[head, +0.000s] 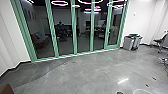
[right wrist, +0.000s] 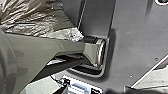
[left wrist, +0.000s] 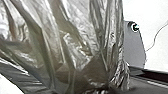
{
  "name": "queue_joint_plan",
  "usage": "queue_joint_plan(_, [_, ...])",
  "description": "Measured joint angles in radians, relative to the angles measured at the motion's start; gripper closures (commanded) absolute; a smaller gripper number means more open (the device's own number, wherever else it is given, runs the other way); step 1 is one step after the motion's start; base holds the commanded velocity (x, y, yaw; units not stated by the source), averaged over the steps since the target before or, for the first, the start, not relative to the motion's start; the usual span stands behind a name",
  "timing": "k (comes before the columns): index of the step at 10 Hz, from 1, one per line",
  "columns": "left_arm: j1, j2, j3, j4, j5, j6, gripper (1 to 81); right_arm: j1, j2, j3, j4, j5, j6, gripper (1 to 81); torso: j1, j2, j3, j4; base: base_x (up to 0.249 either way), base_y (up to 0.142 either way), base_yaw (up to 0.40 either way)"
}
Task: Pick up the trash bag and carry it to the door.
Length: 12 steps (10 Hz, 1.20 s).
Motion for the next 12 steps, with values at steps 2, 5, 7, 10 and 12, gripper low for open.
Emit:
queue_joint_plan(2, [0.0, 0.0, 0.0, 0.0, 0.0, 0.0, 81.1, 0.0, 0.0, 0.0, 0.0, 0.0, 0.0, 1.0, 0.0, 0.0, 0.0, 0.0, 0.0, 0.0, -0.26])
queue_joint_plan(5, [0.0, 0.0, 0.0, 0.0, 0.0, 0.0, 81.1, 0.0, 0.0, 0.0, 0.0, 0.0, 0.0, 1.0, 0.0, 0.0, 0.0, 0.0, 0.0, 0.0, -0.259])
queue_joint_plan(7, [0.0, 0.0, 0.0, 0.0, 0.0, 0.0, 81.1, -0.002, 0.0, -0.001, 0.0, 0.0, 0.0, 1.0, 0.0, 0.0, 0.0, 0.0, 0.0, 0.0, -0.179])
queue_joint_plan(10, [0.0, 0.0, 0.0, 0.0, 0.0, 0.0, 81.1, -0.002, 0.002, -0.003, -0.001, 0.002, 0.0, 1.0, 0.0, 0.0, 0.0, 0.0, 0.0, 0.0, -0.131])
queue_joint_plan(12, [-0.001, 0.0, 0.0, 0.0, 0.0, 0.0, 81.1, -0.003, 0.003, -0.003, -0.001, 0.001, 0.0, 1.0, 0.0, 0.0, 0.0, 0.0, 0.0, -0.034, -0.062])
